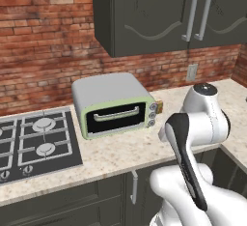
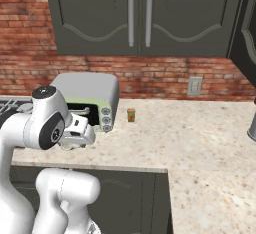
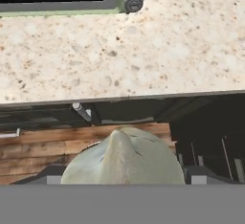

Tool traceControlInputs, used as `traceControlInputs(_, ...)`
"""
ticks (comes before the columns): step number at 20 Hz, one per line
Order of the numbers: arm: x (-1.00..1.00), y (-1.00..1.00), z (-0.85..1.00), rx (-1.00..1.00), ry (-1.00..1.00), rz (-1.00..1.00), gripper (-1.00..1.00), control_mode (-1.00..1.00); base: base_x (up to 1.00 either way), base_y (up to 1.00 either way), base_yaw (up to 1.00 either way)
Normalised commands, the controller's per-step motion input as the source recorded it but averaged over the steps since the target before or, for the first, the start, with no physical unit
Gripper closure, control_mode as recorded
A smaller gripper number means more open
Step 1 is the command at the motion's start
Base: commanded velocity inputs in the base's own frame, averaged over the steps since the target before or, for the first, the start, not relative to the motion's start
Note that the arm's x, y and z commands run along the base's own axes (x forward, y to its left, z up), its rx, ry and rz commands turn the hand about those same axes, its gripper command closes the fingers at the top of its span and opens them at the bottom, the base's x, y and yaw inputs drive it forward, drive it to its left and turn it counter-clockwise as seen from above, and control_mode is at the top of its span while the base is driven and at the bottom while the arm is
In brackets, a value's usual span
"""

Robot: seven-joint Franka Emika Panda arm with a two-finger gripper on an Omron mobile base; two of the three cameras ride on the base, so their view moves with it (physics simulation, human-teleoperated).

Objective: Place the tomato and garlic inside the fridge drawer. Close the drawer after placing the vegetables.

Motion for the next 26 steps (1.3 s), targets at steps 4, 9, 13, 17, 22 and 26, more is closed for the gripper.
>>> traceControlInputs(4,-0.47,0.08,-0.03,-0.06,-0.05,0.00,1.00,-1.00,0.00,0.00,0.00)
traceControlInputs(9,0.00,0.00,0.00,0.00,0.00,0.00,1.00,1.00,-0.86,0.95,0.26)
traceControlInputs(13,0.00,0.00,0.00,0.00,0.00,0.00,1.00,1.00,-0.52,0.78,0.59)
traceControlInputs(17,0.00,0.00,0.00,0.00,0.00,0.00,1.00,1.00,-0.03,0.74,0.81)
traceControlInputs(22,0.00,0.00,0.00,0.00,0.00,0.00,1.00,1.00,0.00,0.71,0.81)
traceControlInputs(26,0.00,0.00,0.00,0.00,0.00,0.00,1.00,1.00,0.07,0.87,0.69)
